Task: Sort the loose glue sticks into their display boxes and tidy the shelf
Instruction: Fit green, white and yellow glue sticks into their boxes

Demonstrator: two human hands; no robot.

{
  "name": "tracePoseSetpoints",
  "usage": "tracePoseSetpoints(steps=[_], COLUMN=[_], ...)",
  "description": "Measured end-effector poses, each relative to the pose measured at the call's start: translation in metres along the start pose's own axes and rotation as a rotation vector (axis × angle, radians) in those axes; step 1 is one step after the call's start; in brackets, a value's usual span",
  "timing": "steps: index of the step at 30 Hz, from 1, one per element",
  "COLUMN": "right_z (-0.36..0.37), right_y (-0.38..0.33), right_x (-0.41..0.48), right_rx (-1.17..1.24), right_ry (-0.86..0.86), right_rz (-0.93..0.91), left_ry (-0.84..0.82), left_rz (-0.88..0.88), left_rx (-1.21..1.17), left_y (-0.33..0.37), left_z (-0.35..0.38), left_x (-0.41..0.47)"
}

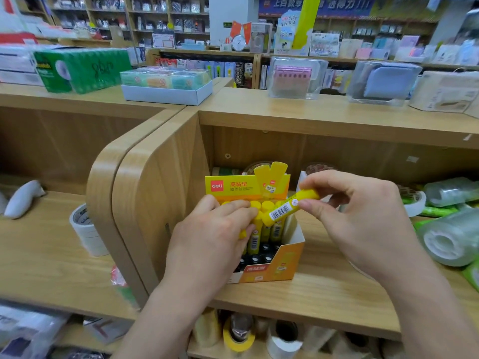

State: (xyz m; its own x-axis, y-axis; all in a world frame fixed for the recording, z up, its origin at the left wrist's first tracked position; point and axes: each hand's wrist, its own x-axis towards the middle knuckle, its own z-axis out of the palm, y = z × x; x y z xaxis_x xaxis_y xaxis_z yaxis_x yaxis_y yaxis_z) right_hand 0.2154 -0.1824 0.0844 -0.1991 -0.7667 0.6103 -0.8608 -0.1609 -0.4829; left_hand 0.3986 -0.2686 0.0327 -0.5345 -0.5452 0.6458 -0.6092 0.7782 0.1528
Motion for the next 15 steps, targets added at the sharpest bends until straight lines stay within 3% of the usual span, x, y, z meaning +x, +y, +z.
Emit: tracePoseSetpoints(steps=[5, 15], right_z=[-0.004, 0.028], right_y=[-0.001, -0.002], right_x=[0.002, 0.011], right_rx=[-0.062, -0.106], right_ry=[-0.029, -0.268], right_rz=[-0.020, -0.034], left_ry=[0.002, 0.005], left_rz=[-0.001, 0.005], left_rx=[-0.017, -0.034], left_y=[-0.001, -0.003], left_z=[0.001, 0.003], left_x=[0.000, -0.002])
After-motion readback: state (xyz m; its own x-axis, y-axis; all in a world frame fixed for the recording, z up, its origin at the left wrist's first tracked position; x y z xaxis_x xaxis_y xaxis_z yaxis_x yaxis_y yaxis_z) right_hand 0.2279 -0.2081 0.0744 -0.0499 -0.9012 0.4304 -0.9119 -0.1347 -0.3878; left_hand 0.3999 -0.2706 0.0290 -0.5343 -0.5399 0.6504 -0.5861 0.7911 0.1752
